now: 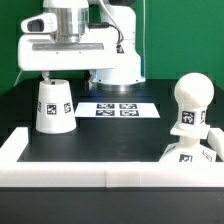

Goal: Assemble lamp

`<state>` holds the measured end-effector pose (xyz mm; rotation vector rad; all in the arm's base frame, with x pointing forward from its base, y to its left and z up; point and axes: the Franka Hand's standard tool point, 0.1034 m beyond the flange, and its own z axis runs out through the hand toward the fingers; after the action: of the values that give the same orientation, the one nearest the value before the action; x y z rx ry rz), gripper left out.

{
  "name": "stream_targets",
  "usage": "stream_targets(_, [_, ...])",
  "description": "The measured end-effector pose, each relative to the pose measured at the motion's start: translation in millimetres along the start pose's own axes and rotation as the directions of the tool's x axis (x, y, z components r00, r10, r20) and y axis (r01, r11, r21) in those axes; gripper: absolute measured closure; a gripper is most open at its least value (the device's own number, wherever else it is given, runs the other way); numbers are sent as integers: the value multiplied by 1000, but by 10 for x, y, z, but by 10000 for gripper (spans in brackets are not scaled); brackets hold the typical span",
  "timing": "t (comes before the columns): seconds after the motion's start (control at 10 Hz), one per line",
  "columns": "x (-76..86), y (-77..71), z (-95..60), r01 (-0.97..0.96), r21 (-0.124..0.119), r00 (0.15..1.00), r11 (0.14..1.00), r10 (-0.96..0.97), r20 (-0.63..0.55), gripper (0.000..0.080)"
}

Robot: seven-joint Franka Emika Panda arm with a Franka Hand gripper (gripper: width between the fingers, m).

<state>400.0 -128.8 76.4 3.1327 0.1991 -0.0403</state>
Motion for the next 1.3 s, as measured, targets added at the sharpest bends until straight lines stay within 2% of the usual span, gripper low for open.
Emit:
stream_targets(0.1, [3,-9,1,2,0,1000,1000,-2,0,337])
stream_targets(0.2, [2,-9,2,2,0,1000,1000,-2,1,337])
stream_targets(0.3, [1,-9,3,2,0,1000,1000,-2,1,520])
stream_targets(0.4, [1,-9,4,2,0,1000,1000,-2,1,667])
stream_targets(0.5, [5,-10,-1,3,0,1000,1000,-3,0,667])
stream_targets(0.6, [6,-11,-2,3,0,1000,1000,-3,-1,755])
stream_targets(1.1, [15,-48,-7,-7,3,1000,1000,7,2,755])
stream_targets(1.3, [154,-442,-134,-71,40,997,997,70,25,755])
